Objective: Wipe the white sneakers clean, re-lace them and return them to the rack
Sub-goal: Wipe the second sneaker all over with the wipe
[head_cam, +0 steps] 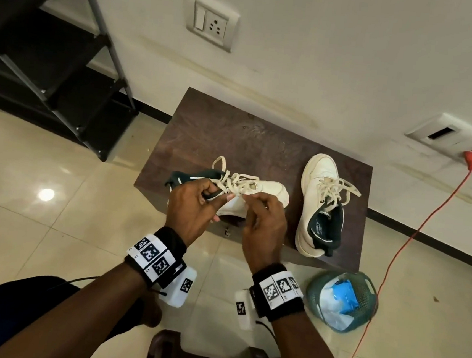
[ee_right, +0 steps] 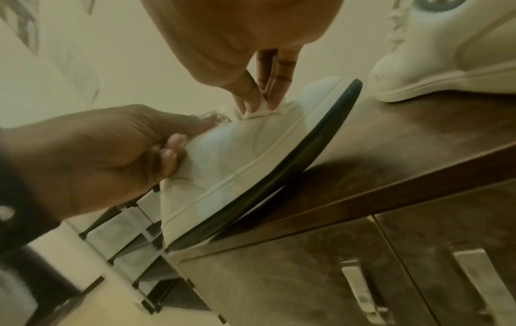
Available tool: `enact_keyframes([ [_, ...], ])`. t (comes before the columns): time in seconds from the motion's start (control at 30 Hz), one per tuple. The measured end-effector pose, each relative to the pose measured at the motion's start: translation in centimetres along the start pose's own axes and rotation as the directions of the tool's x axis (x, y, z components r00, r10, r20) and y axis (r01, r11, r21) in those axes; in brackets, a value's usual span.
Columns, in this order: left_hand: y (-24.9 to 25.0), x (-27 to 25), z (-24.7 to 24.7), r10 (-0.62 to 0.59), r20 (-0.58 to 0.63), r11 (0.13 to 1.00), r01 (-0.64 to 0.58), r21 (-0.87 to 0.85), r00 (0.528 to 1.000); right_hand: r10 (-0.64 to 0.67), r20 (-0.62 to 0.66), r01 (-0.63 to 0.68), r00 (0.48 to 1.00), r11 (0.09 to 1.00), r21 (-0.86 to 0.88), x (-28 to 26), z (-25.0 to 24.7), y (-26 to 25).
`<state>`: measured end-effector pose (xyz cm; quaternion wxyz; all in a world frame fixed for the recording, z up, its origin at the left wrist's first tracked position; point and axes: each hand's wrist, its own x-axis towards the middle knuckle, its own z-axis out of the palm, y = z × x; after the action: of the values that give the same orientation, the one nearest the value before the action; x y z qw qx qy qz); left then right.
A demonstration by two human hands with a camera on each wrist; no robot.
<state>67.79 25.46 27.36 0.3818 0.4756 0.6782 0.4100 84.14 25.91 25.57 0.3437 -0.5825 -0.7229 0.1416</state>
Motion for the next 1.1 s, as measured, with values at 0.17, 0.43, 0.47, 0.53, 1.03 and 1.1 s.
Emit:
enact_keyframes([
  [0.17,0.3,0.0,0.0,-0.012,-0.001,1.000,0.012,-0.022,1.000,0.101,-0.047,-0.106,0.994,0.988,-0.112,3.4,-2.1,4.1],
  [0.43,0.4,0.9,-0.6,-0.005,-0.035,1.000,0.005,-0.019,0.999,-0.057,0.145,0.077,0.988,0.988,-0.135,2.5,-1.1,1.3],
  [0.47,0.5,1.0,-0.7,0.002,-0.041,1.000,-0.002,-0.014,0.999,-0.008,0.097,0.022,0.995,0.989,-0.146,3.3,-1.5,2.5],
  [0.53,0.5,1.2,-0.6,0.024,-0.058,1.000,-0.024,0.003,0.998,0.133,-0.012,-0.134,0.991,0.978,-0.163,5.0,-2.5,4.6],
  [1.03,0.4,3.0,-0.9,0.048,-0.113,0.995,-0.038,0.092,0.992,0.020,0.053,-0.014,0.998,0.995,-0.099,3.8,-1.1,0.7],
  [1.1,0.5,3.3,-1.0,0.040,-0.113,0.996,-0.031,0.081,0.993,-0.075,0.147,0.085,0.986,0.994,-0.066,2.7,-0.6,-0.3],
])
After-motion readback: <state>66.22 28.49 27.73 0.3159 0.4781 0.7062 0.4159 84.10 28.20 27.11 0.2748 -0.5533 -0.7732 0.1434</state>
